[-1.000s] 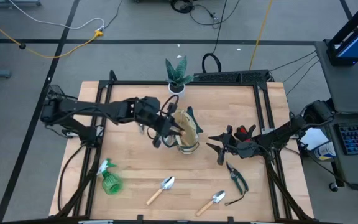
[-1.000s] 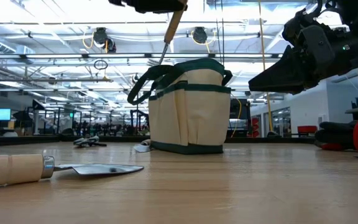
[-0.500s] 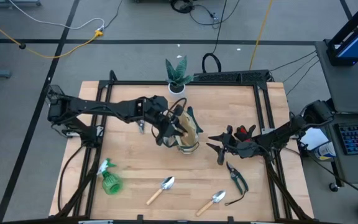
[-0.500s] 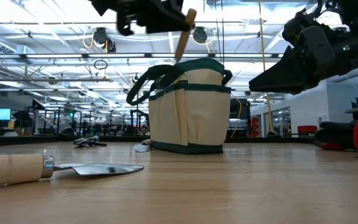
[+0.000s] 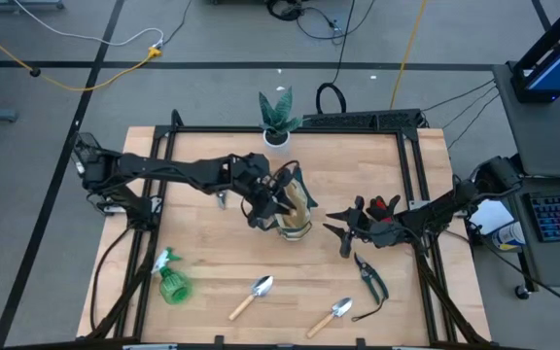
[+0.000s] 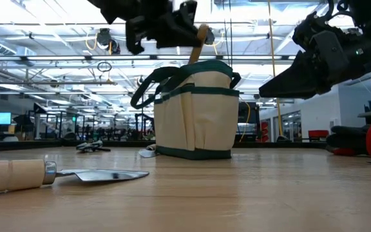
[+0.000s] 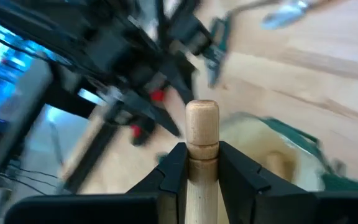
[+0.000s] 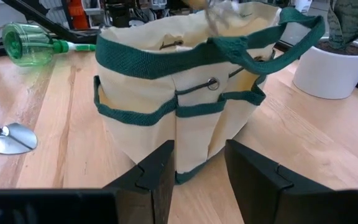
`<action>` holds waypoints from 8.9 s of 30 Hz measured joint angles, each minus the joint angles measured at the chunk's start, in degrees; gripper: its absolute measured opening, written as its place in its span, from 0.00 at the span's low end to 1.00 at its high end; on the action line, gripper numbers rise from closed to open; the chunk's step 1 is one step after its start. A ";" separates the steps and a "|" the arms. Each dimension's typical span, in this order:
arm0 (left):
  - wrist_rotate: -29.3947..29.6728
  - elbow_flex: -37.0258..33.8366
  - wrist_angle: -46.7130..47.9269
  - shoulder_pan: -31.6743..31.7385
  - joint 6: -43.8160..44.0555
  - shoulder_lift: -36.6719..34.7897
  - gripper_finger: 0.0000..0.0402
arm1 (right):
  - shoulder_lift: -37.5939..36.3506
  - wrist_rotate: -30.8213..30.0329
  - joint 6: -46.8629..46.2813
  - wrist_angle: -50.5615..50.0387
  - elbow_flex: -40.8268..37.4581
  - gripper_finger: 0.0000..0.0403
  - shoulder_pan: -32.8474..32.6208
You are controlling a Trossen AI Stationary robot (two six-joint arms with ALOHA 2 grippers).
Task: Pick & Place Garden tools in Gardening bag
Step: Put the brown hand rake into the gardening bag, then put the bottom green shear scissors into the gardening bag
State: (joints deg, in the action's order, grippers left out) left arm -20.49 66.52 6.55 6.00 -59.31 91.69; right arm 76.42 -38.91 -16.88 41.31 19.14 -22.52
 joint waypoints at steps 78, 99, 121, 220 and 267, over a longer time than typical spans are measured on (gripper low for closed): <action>5.86 0.00 5.18 -0.68 11.80 12.23 0.37 | -0.02 0.01 -0.24 -0.86 0.04 0.33 -0.02; 6.12 -0.07 0.24 -0.92 13.63 9.77 0.37 | -0.02 15.12 3.16 -0.62 0.02 0.33 -0.02; 11.49 0.02 -0.27 -2.82 22.36 -3.22 0.37 | 0.00 28.71 14.53 10.69 0.31 0.34 -0.02; 43.12 -0.02 20.23 -10.12 47.58 -16.81 0.37 | -2.17 55.36 -82.44 -65.14 13.49 0.35 -15.47; 42.88 -0.02 20.19 -10.10 47.58 -16.81 0.37 | -6.67 40.49 -68.39 -61.60 13.27 0.11 -15.37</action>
State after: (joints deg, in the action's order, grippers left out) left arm 22.39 66.50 26.74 -4.10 -11.73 74.87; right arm 69.75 1.58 -85.28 -20.29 32.40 -37.89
